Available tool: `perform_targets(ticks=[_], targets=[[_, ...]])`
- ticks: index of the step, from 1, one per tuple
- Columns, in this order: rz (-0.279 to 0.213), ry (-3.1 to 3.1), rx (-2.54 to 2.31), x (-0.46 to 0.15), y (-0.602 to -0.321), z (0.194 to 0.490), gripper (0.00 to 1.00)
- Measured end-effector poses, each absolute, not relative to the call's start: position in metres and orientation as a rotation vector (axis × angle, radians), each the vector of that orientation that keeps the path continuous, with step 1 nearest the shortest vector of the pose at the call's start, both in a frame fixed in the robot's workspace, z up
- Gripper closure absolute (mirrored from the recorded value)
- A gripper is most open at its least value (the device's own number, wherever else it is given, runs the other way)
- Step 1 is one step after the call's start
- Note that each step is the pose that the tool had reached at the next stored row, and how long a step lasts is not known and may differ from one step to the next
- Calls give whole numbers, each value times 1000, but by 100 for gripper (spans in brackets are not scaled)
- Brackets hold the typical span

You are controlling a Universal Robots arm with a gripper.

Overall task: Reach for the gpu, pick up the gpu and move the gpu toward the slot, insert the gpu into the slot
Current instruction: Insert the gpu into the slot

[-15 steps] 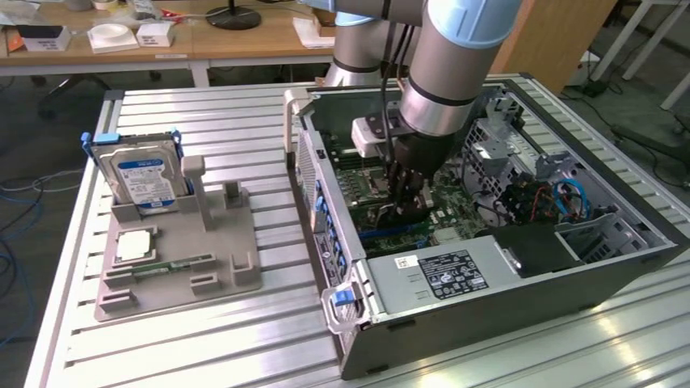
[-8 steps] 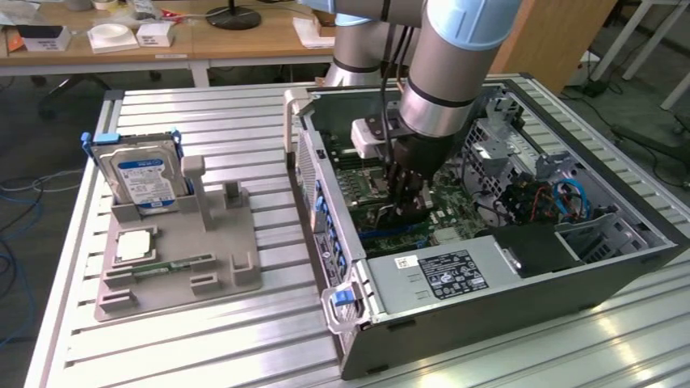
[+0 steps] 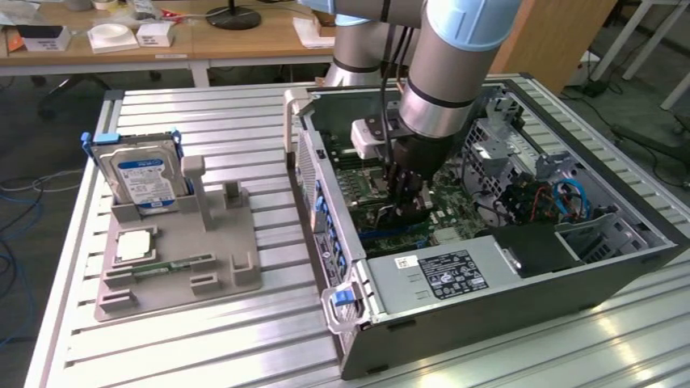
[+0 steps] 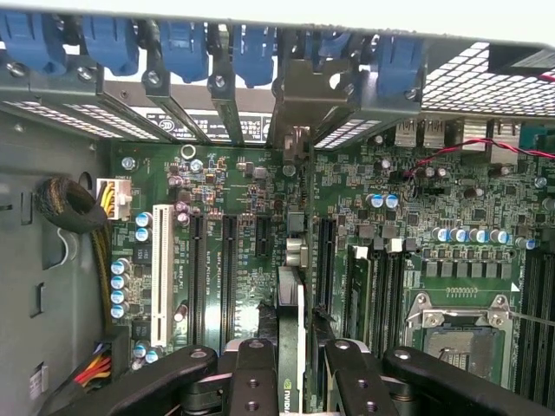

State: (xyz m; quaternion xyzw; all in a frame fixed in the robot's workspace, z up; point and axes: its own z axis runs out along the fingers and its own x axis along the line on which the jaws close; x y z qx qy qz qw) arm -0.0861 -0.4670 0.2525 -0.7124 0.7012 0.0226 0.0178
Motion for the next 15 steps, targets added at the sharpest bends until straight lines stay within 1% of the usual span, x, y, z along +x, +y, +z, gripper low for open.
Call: perform_targets(ticks=[15], targets=[[71,2179,-2214,-86,-467,248,74]])
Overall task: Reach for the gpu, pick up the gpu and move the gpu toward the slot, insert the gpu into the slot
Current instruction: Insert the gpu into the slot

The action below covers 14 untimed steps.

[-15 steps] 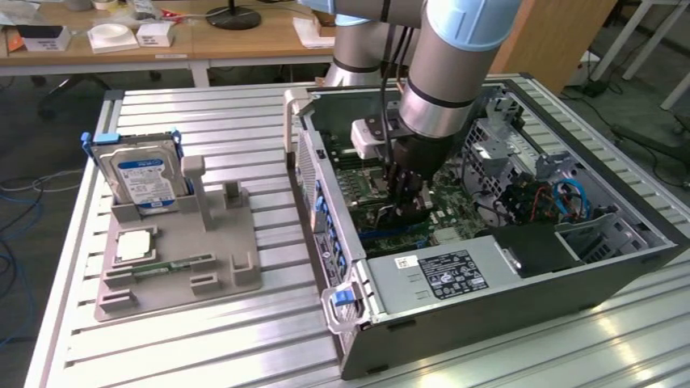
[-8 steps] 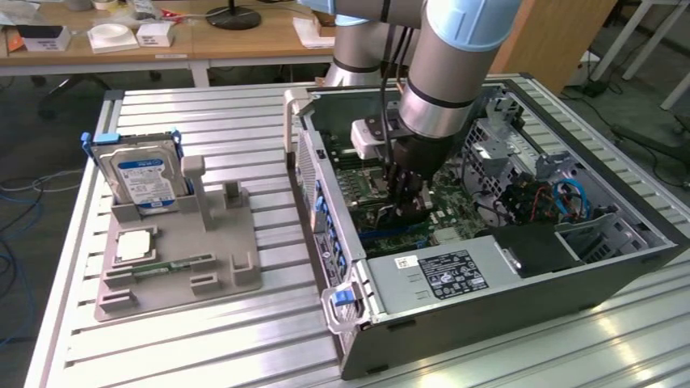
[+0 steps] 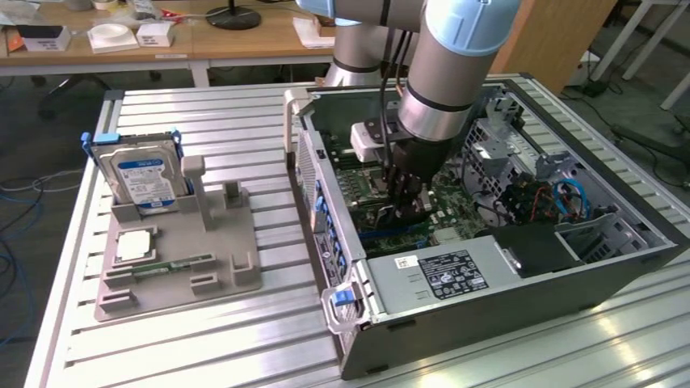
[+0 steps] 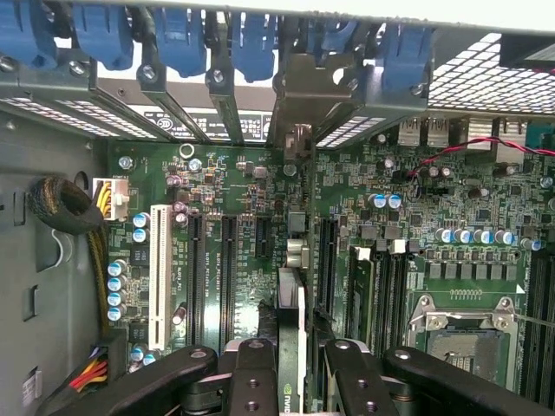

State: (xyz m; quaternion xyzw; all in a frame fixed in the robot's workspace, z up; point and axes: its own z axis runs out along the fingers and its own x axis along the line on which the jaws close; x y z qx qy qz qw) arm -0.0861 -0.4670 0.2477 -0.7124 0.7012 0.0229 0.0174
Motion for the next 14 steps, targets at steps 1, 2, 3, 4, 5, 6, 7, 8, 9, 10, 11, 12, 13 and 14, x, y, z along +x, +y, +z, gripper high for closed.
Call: perform_targets(ticks=[1,2,3,4,5,6,7,8,9,10,11,12,13,14], targets=[[71,2179,-2214,-86,-467,248,74],[71,2179,-2214,-86,-467,248,74],[71,2179,-2213,-86,-467,248,74],[72,2178,-2213,-86,-467,248,74],[72,2179,-2212,-86,-467,249,74],[71,2179,-2212,-86,-467,249,74],[71,2180,-2212,-86,-467,250,74],[70,2181,-2213,-86,-467,251,74],[69,2181,-2213,-86,-467,251,74],[69,2181,-2213,-86,-467,251,74],[69,2181,-2213,-86,-467,251,74],[68,2182,-2213,-86,-467,251,74],[67,2182,-2214,-86,-467,252,74],[66,2183,-2214,-86,-467,252,74]])
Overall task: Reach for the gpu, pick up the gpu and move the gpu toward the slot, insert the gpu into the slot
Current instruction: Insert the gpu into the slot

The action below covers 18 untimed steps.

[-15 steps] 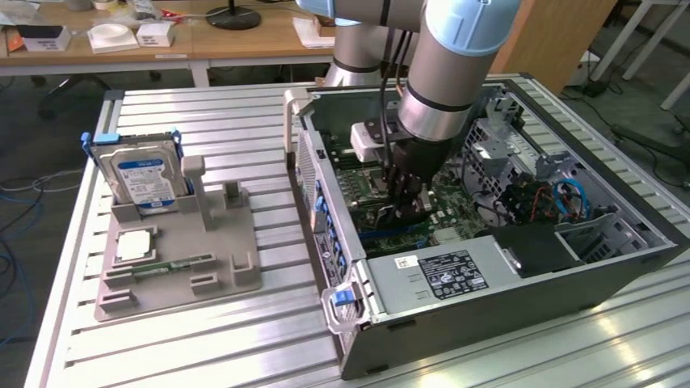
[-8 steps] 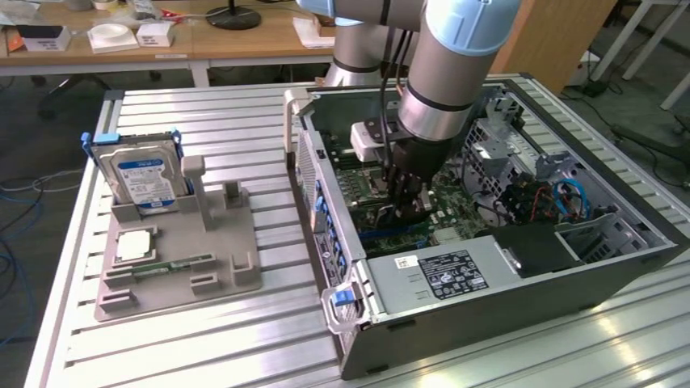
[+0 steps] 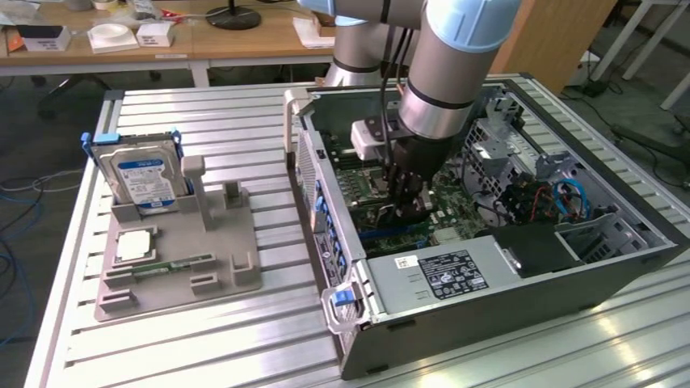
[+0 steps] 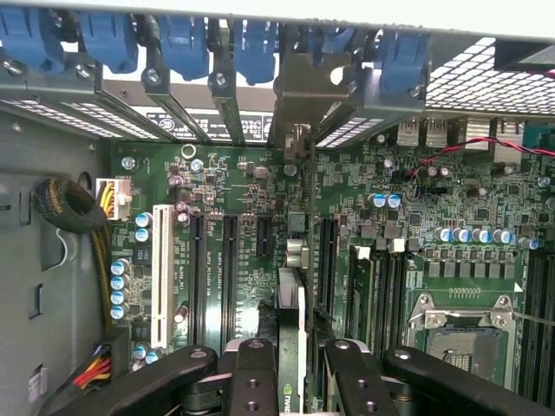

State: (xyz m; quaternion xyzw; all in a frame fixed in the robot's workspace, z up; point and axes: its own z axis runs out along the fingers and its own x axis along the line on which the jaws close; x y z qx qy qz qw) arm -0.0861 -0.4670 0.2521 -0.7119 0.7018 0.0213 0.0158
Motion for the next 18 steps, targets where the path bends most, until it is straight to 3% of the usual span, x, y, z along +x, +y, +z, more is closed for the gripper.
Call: perform_targets(ticks=[18], targets=[[64,2209,-2188,-86,-467,253,74]])
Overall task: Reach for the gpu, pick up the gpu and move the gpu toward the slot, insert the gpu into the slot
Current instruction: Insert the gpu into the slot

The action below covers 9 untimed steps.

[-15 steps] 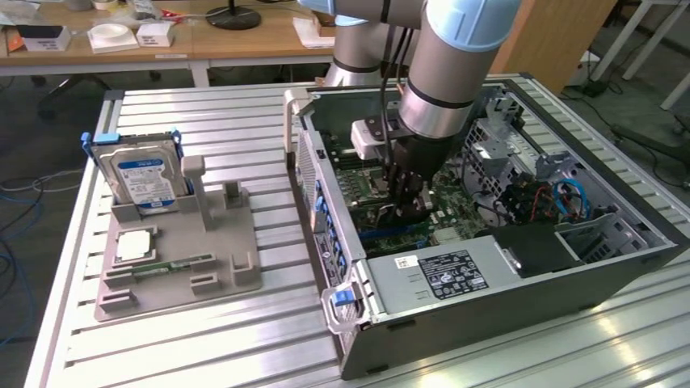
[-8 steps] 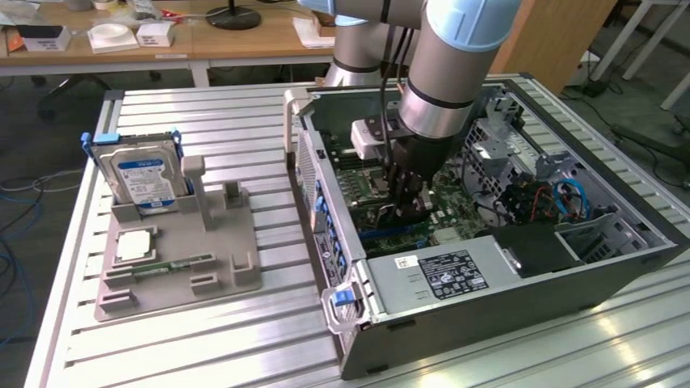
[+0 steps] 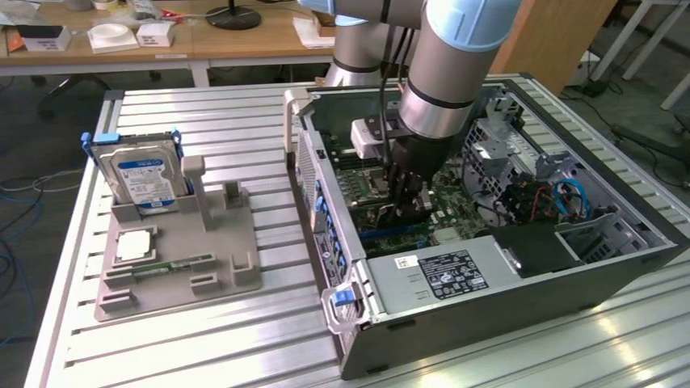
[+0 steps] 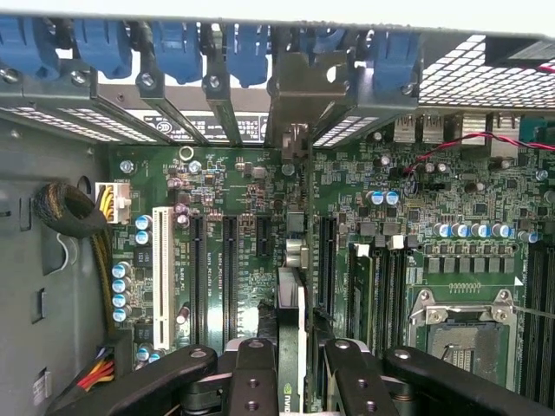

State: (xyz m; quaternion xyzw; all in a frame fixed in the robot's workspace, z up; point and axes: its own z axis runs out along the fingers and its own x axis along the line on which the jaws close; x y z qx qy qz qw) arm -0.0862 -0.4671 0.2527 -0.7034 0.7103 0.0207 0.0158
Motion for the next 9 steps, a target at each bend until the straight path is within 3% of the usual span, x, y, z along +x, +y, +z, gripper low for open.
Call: perform_targets(ticks=[9], targets=[[65,2209,-2188,-86,-467,253,74]])
